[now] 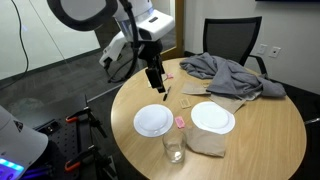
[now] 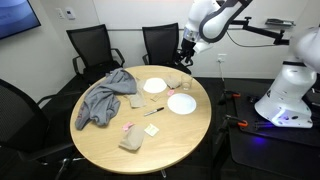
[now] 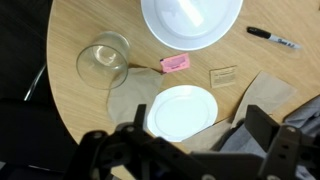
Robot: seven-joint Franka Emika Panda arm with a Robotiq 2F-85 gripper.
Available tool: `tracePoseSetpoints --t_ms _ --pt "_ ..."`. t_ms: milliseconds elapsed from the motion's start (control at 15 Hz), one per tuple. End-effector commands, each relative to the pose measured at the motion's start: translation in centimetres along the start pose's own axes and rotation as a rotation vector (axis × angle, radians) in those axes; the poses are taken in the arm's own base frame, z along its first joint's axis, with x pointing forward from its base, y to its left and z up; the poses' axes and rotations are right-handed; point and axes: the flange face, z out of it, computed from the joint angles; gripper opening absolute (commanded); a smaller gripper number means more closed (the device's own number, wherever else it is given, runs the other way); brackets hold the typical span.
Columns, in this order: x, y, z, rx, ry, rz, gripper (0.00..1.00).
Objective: Move the glass cup to the right.
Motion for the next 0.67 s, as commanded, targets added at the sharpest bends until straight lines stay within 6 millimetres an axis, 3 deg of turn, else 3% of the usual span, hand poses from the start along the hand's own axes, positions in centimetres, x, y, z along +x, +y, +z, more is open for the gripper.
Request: tracePoseSetpoints --t_ms 0,600 --pt "-1.1 -2.7 -1.8 0.02 -0.02 -0.099 1.0" --pt "-4.0 -8.5 -1.8 0.036 -0.048 -0.27 1.0"
